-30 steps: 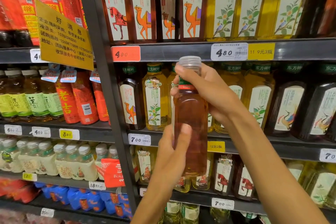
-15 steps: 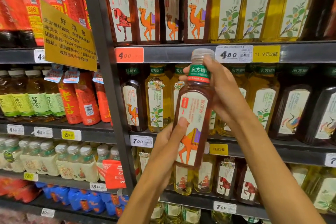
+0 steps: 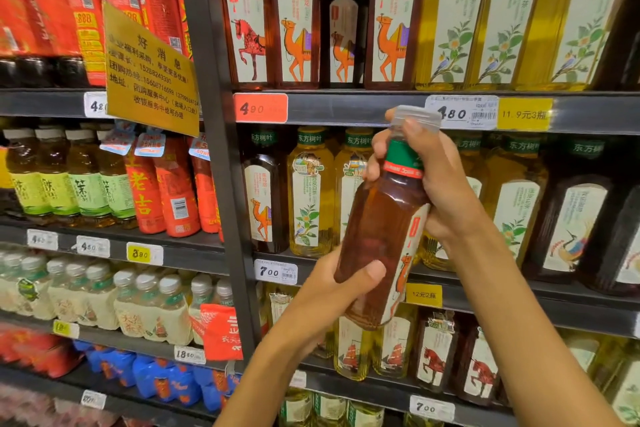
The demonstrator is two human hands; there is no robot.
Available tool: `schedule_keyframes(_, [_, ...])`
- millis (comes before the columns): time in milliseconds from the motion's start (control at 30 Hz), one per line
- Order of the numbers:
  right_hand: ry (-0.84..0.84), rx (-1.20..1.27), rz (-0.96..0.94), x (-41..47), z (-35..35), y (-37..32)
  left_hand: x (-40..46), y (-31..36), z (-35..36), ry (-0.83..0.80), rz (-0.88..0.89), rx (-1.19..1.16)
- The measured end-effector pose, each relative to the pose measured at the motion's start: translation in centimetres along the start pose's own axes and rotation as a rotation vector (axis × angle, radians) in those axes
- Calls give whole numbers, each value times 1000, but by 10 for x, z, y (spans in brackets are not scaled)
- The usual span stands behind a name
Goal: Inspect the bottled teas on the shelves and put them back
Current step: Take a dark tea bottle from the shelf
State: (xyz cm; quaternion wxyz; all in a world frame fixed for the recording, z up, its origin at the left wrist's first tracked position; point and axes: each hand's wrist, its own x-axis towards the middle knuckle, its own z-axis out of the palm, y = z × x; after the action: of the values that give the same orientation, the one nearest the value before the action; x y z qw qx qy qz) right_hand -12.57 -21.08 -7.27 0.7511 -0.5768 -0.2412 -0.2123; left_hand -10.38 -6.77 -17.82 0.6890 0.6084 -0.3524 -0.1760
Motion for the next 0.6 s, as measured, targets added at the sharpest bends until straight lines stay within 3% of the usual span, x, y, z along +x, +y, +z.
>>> schedule_keyframes(133, [130, -116, -82, 1, 5, 4, 5, 0, -1, 157, 97, 61])
schedule_keyframes(267, [260, -480, -13, 7, 10, 5, 10, 12, 12, 406, 201, 109])
schedule_keyframes(367, [295, -476, 1, 17, 16, 10, 18, 20, 23, 543, 240, 204])
schedule_keyframes(467, [350, -278, -66, 34, 18, 0, 22, 27, 23, 494, 261, 177])
schedule_keyframes(600, [208, -131, -103, 51, 8, -15, 28, 41, 3, 326, 279, 97])
